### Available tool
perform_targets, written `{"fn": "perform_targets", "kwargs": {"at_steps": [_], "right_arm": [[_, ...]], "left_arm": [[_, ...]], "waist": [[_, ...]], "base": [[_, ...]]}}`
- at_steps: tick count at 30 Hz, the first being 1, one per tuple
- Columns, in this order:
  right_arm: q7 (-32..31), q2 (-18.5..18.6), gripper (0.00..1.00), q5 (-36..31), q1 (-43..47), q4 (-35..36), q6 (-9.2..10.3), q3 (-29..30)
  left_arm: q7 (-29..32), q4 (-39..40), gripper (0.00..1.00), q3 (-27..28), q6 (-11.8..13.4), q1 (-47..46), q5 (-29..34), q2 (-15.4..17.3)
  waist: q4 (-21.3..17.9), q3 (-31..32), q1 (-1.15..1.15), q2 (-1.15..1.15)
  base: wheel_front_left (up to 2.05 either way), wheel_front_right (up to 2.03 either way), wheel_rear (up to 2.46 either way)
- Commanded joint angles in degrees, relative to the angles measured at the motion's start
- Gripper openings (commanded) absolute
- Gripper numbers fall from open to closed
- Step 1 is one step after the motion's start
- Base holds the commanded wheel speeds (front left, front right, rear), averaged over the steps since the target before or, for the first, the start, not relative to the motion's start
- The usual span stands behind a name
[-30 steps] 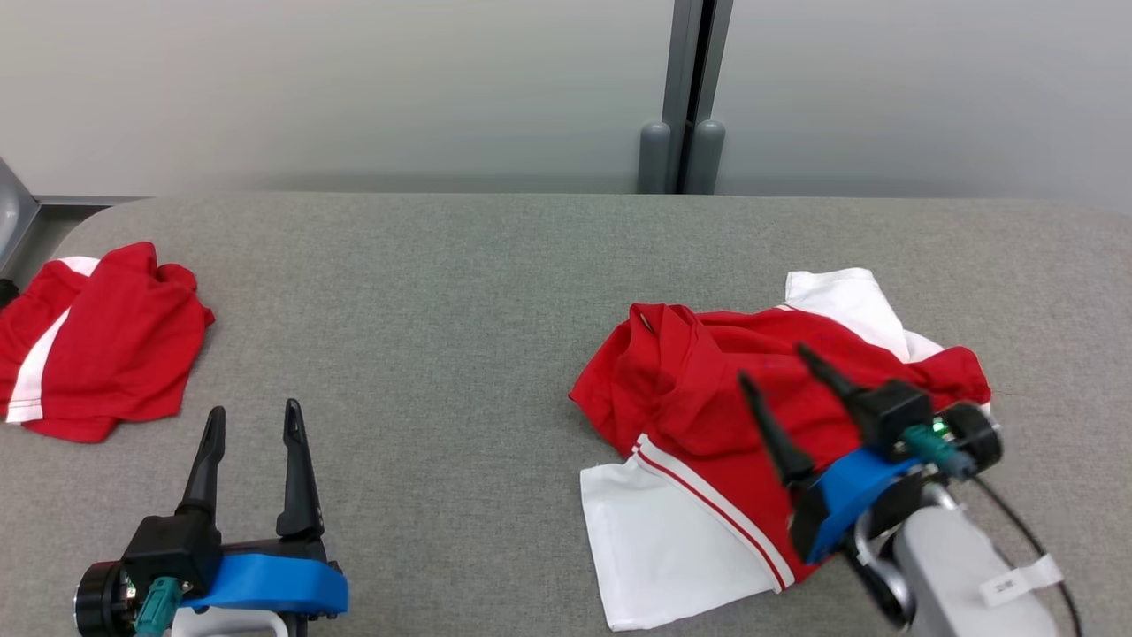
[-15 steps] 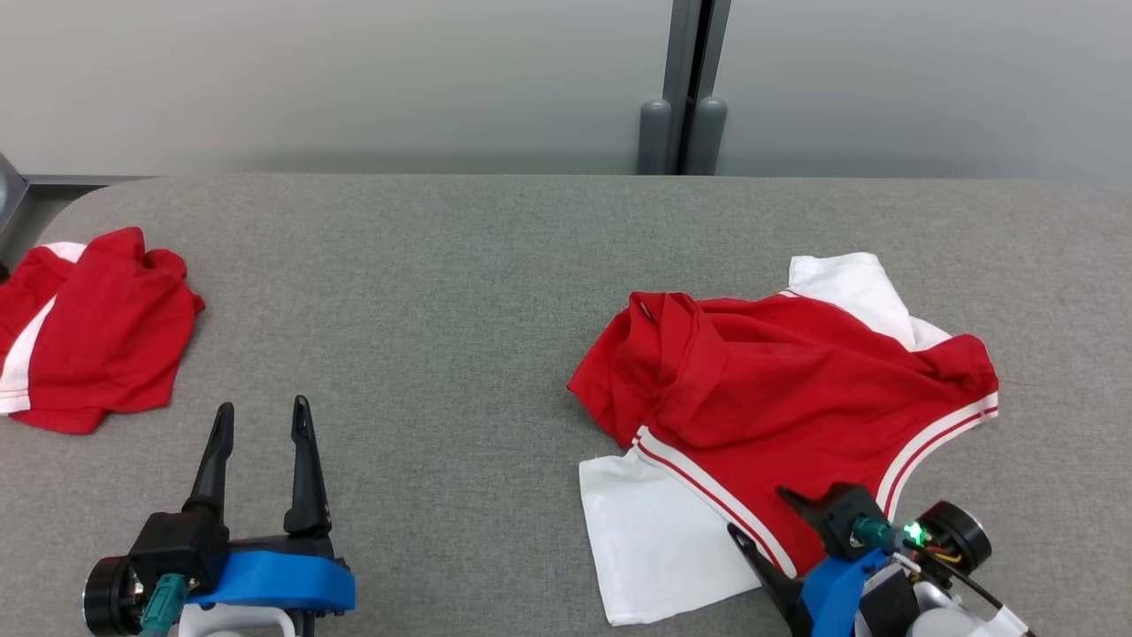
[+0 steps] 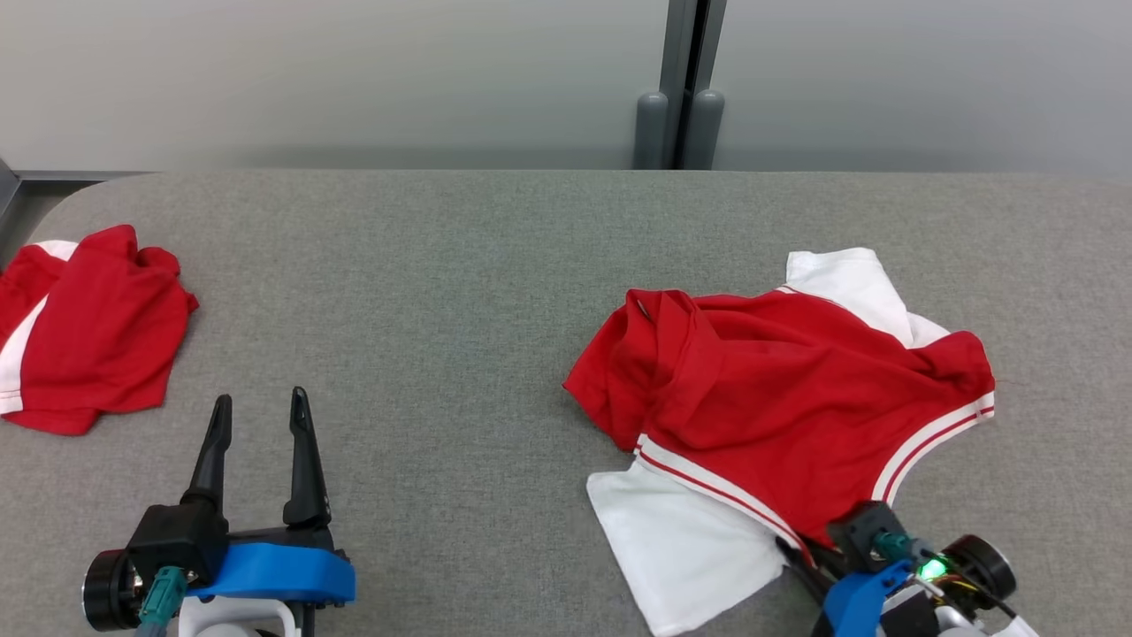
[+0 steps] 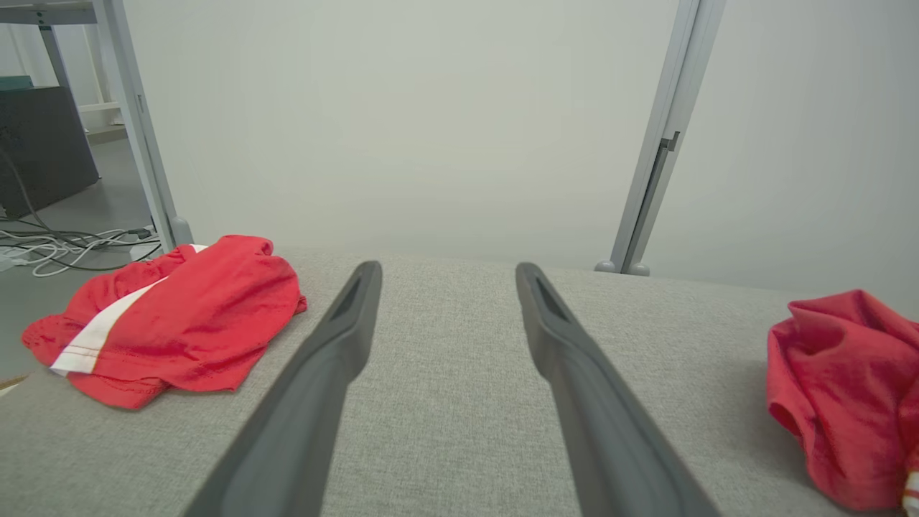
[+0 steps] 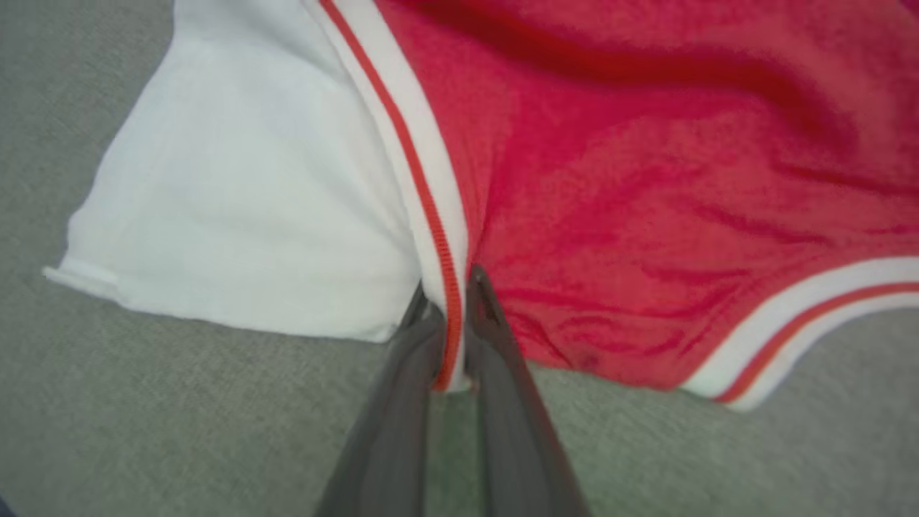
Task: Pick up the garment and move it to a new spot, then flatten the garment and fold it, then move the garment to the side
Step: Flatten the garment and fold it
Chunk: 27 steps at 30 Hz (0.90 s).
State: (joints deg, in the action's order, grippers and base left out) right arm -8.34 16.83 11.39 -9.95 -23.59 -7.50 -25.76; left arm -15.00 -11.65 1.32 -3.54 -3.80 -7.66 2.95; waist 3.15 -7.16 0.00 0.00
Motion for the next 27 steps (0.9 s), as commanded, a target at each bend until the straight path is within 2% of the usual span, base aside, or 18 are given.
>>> {"fn": "perform_targets", "kwargs": {"at_steps": [1, 7, 8, 14, 15, 16, 17, 27], "right_arm": [[0.8, 1.1, 0.00, 0.1, 1.6, -0.7, 0.01, 2.0], [1.3, 4.4, 0.00, -0.4, 5.1, 1.2, 0.01, 12.2], [0.6, 5.6, 0.00, -0.6, 6.7, 2.2, 0.01, 15.6], [-1.8, 7.2, 0.00, -0.8, 11.5, 5.7, 0.01, 22.6], [-1.3, 6.6, 0.10, -0.6, 11.7, 6.6, 0.01, 23.2], [-0.9, 5.9, 0.91, -0.3, 12.1, 7.6, 0.01, 23.6], [-0.5, 5.0, 1.00, 0.4, 12.4, 8.4, 0.00, 23.7], [8.7, -0.7, 1.00, 0.3, 9.8, 17.6, 0.00, 24.5]], "left_arm": [[-0.3, -0.1, 1.00, 0.1, 0.2, 0.2, -0.2, -0.1], [-0.3, 0.0, 1.00, 0.1, 0.3, 1.0, -0.3, -0.1], [-0.3, 0.1, 1.00, 0.2, 0.3, 1.1, -0.2, -0.1], [-0.3, 0.4, 1.00, 0.2, 0.4, 1.8, 0.0, -0.1], [-0.3, 0.4, 1.00, 0.3, 0.3, 2.0, 0.0, -0.1], [-0.3, 0.5, 1.00, 0.3, 0.2, 2.1, 0.1, -0.1], [-0.3, 0.5, 1.00, 0.4, 0.1, 2.1, 0.1, -0.1], [-0.3, 0.1, 1.00, 0.8, -0.5, 2.1, 0.8, -0.1]], "waist": [[-0.3, 0.4, 0.00, 0.00], [-1.3, 1.6, 0.00, 0.00], [-1.7, 1.9, 0.00, 0.00], [-2.2, 2.5, 0.00, 0.00], [-2.3, 2.6, 0.00, 0.00], [-2.4, 2.6, 0.00, 0.00], [-2.4, 2.7, 0.00, 0.00], [-2.4, 3.1, 0.00, 0.00]], "base": [[0.00, 0.00, 0.00], [0.00, 0.00, 0.00], [0.00, 0.00, 0.00], [0.00, 0.00, 0.00], [0.00, 0.00, 0.00], [0.00, 0.00, 0.00], [0.00, 0.00, 0.00], [0.00, 0.00, 0.00]]}}
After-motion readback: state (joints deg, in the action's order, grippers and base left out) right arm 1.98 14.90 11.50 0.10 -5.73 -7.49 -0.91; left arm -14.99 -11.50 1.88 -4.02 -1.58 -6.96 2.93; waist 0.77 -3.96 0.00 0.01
